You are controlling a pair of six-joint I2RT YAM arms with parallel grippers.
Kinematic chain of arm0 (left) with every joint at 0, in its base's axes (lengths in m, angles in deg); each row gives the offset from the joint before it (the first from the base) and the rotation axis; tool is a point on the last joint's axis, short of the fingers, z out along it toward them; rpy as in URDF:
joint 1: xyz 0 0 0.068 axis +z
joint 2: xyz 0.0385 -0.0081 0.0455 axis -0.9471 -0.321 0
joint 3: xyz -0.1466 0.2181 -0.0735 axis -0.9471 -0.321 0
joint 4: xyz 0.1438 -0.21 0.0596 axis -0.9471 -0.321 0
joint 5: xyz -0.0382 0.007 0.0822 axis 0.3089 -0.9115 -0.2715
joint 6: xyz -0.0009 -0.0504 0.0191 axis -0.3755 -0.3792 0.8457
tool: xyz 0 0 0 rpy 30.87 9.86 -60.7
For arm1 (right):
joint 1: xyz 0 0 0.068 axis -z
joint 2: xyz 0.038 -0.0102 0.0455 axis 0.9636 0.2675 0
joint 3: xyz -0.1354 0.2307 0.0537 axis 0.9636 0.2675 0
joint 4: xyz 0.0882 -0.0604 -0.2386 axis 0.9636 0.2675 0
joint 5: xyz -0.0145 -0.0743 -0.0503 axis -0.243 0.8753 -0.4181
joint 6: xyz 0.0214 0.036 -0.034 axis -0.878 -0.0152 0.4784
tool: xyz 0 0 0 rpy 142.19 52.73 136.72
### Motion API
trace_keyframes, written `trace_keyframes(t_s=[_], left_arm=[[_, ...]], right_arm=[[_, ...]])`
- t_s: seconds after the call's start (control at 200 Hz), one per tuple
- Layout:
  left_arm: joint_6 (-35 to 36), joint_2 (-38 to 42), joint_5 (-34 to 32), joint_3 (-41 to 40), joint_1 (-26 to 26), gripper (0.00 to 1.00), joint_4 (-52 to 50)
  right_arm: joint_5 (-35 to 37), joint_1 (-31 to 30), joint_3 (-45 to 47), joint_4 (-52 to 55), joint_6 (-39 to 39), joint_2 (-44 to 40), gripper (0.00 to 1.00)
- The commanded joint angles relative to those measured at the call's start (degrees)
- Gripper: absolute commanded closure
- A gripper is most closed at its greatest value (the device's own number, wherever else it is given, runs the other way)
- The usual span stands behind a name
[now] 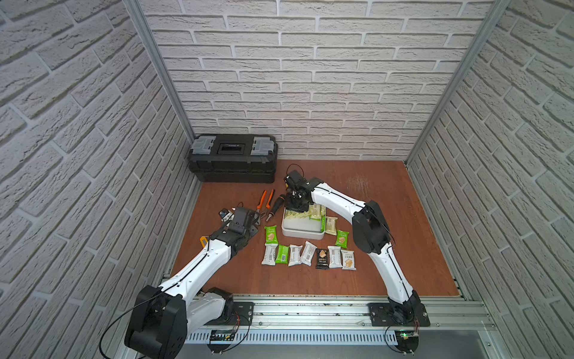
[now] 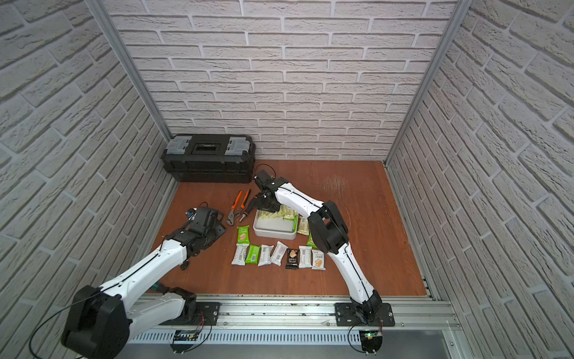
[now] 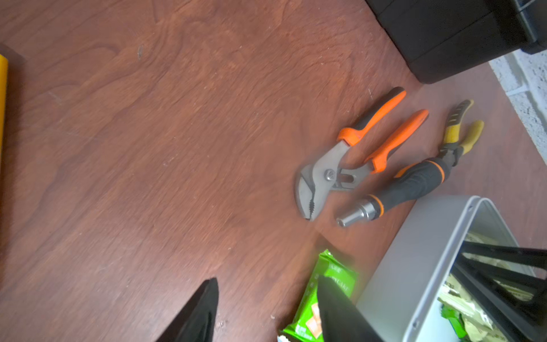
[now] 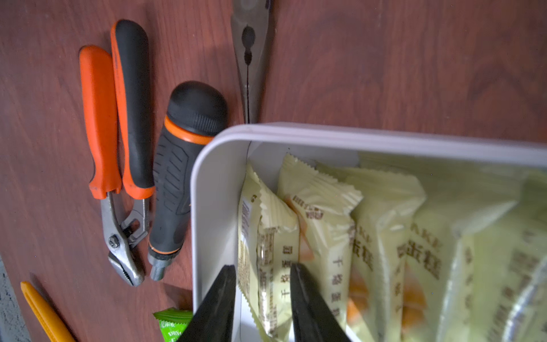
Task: Take the cookies out of the storage box
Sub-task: Pick up the cookie from the storage box.
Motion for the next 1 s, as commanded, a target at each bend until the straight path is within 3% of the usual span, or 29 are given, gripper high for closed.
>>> trace_keyframes(t_s=[0.0, 0.24, 0.62, 0.995], left_arm=[[0.8, 0.3, -0.1, 0.4, 0.4, 0.41, 1.1], [1.2, -0.5, -0.1, 1.4, 0.5, 0.41, 1.0], [0.7, -0.1, 0.4, 0.9, 0.6, 0.42, 0.9], [0.9, 0.4, 0.5, 0.8, 0.6, 0.42, 0.2]], right_arm=[[2.5, 0.0, -0.9, 2.2, 0.5, 0.2, 0.64], [1.0, 0.1, -1.4, 2.0, 0.6, 1.9, 0.70], [0.0, 0.0, -1.3, 1.3, 0.9, 2.0, 0.98], [-0.5, 0.0, 4.2, -2.1, 1.0, -6.7, 0.98]])
